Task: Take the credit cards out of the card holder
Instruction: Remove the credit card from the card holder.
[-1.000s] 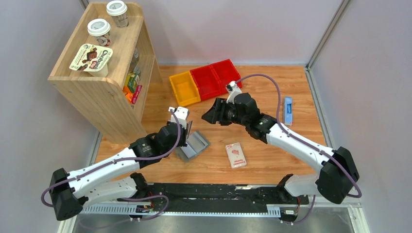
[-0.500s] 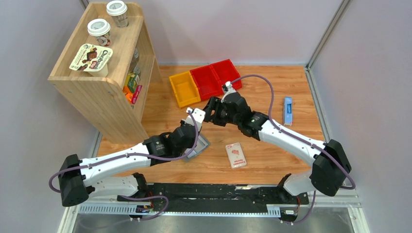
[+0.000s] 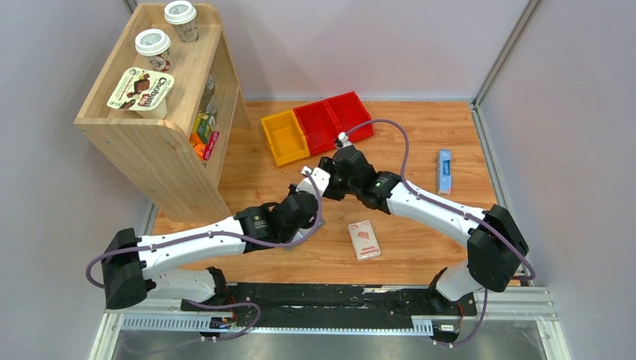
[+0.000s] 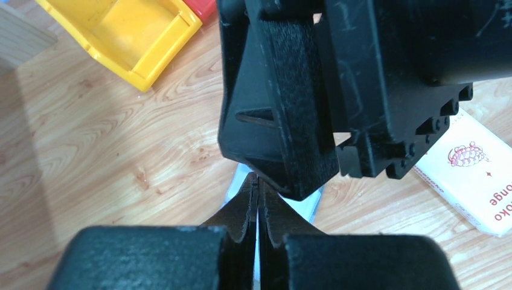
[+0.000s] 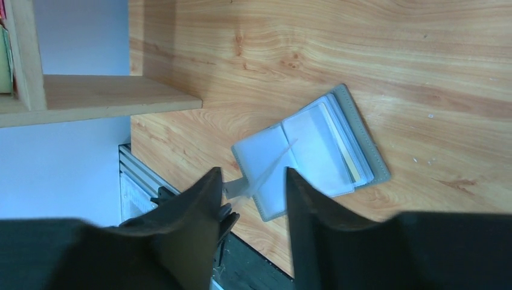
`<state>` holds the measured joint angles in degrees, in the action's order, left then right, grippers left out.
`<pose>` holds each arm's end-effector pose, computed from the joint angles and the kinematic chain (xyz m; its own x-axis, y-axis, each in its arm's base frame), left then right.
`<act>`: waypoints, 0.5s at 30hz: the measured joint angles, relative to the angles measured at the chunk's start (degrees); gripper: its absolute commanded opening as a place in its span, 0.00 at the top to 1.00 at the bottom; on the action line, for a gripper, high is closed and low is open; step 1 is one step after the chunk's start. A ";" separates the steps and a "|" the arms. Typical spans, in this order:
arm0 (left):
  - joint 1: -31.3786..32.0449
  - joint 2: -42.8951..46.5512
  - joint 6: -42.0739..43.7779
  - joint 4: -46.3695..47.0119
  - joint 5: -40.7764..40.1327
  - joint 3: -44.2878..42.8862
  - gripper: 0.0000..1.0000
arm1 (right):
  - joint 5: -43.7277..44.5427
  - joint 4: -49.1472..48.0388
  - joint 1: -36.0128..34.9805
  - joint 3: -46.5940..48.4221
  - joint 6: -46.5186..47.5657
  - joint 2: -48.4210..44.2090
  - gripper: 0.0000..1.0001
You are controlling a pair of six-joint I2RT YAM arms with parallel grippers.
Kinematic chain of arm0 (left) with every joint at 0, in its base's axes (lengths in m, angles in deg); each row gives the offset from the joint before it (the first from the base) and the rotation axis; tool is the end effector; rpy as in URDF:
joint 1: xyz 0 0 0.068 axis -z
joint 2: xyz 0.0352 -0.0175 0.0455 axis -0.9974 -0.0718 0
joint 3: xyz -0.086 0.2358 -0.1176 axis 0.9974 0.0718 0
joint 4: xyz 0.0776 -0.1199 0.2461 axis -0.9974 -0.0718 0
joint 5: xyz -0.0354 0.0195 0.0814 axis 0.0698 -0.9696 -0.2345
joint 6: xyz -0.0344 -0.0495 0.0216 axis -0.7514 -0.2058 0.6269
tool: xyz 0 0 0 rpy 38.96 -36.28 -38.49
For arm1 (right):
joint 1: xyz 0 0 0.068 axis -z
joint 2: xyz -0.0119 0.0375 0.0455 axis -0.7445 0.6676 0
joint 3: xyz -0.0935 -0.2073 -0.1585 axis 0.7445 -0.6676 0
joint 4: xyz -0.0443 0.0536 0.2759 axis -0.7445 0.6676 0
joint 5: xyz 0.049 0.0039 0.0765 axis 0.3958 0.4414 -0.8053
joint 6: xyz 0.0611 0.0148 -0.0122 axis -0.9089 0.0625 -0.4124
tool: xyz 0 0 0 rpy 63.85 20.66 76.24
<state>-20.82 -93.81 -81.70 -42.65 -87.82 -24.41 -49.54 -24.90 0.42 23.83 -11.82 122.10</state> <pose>0.1477 -0.2455 0.2657 -0.3658 0.3103 -0.8775 0.4246 0.8946 0.1393 0.2474 0.2765 0.2571 -0.8555 0.2149 -0.4712 -0.1686 0.7447 0.6458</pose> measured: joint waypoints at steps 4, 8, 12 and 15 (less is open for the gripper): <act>0.42 -1.70 0.79 0.22 -0.17 -0.46 1.00 | 0.74 0.31 -0.13 0.07 -0.07 0.20 0.87; 0.74 -2.75 0.83 0.31 -0.26 -0.55 0.96 | 1.11 0.20 -0.37 0.11 -0.17 0.20 1.00; 0.87 -2.45 0.04 0.28 -0.70 -0.52 0.77 | 0.74 -0.24 -0.22 0.09 -0.24 0.17 1.00; 0.87 -0.48 -1.38 0.26 -1.31 -0.09 0.54 | -0.26 -2.58 0.96 -0.50 0.20 0.15 1.00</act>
<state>-19.95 -94.29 -83.08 -42.39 -89.13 -24.50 -49.80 -27.48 1.38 23.33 -11.62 122.26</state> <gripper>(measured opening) 0.277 0.007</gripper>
